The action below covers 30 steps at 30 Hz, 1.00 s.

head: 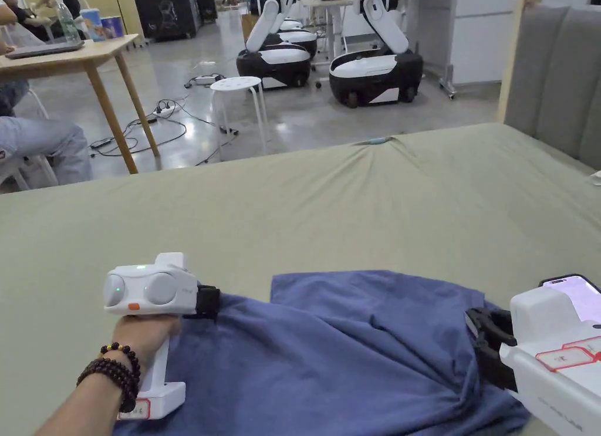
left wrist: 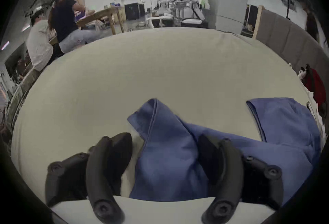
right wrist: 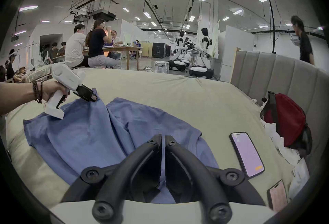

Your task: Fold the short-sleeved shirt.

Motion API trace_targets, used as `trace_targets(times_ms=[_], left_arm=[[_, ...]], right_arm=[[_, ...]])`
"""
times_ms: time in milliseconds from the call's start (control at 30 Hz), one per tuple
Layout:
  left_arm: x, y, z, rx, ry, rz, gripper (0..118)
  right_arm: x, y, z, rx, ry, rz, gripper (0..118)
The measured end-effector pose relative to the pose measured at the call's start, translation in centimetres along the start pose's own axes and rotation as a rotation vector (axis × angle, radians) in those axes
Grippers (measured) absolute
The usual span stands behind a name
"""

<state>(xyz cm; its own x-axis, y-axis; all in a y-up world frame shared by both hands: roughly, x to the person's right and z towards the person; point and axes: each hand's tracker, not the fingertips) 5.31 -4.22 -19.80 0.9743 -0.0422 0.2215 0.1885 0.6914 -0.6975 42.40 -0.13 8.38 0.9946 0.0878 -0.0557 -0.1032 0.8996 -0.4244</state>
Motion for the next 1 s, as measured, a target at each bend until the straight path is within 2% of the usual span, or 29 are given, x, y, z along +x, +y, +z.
trace_targets(times_ms=[33, 67, 133, 200, 267, 300, 333, 400, 433, 500, 667, 800, 933, 967, 1000], left_arm=[[-0.3, 0.4, 0.2, 0.008, -0.011, -0.002, 48], [-0.4, 0.6, 1.0, 0.037, -0.025, 0.000, 0], [0.1, 1.0, 2.7, 0.056, -0.019, 0.016, 2], [-0.1, 1.4, 4.6, 0.078, -0.015, -0.007, 2], [-0.5, 1.5, 6.9, 0.106, -0.037, 0.020, 2], [-0.5, 1.1, 8.4, 0.133, -0.042, 0.032, 2], [-0.8, 1.1, 9.7, 0.145, -0.043, 0.039, 2], [-1.3, 1.1, 11.8, 0.167, -0.041, 0.041, 2], [-1.7, 1.0, 12.5, 0.184, -0.044, 0.043, 2], [-2.0, 1.0, 14.0, 0.205, -0.047, 0.054, 2], [-2.3, 1.4, 15.2, 0.240, -0.044, 0.065, 2], [-2.1, 1.9, 14.8, 0.247, -0.046, 0.057, 2], [-2.1, 1.9, 14.1, 0.252, -0.052, 0.052, 2], [-2.1, 1.8, 13.9, 0.248, -0.047, 0.048, 2], [-2.2, 1.8, 13.7, 0.244, -0.044, 0.044, 2]], right_arm=[[0.1, -0.1, 0.0, -0.003, -0.004, -0.003, 5], [0.3, 0.0, 0.0, -0.009, -0.009, -0.004, 5], [0.8, 0.2, 0.4, -0.016, -0.023, -0.018, 5], [2.1, 0.6, 1.3, -0.027, -0.047, -0.067, 5], [3.3, 0.9, 2.2, -0.038, -0.092, -0.074, 5], [3.9, 0.9, 2.7, -0.049, -0.107, -0.066, 9], [4.6, 0.9, 3.2, -0.063, -0.115, -0.060, 30], [6.0, 0.6, 4.1, -0.123, -0.121, -0.078, 86], [6.5, 0.2, 4.3, -0.142, -0.125, -0.092, 106], [7.4, -0.8, 4.5, -0.183, -0.134, -0.107, 107], [7.8, -3.8, 2.4, -0.312, -0.108, -0.085, 104], [6.5, -5.3, -0.5, -0.366, -0.025, -0.061, 102], [4.9, -5.0, -4.0, -0.409, -0.001, -0.012, 97], [5.0, -4.6, -4.4, -0.405, 0.003, -0.015, 93], [4.9, -4.4, -4.4, -0.402, 0.006, -0.015, 85]])
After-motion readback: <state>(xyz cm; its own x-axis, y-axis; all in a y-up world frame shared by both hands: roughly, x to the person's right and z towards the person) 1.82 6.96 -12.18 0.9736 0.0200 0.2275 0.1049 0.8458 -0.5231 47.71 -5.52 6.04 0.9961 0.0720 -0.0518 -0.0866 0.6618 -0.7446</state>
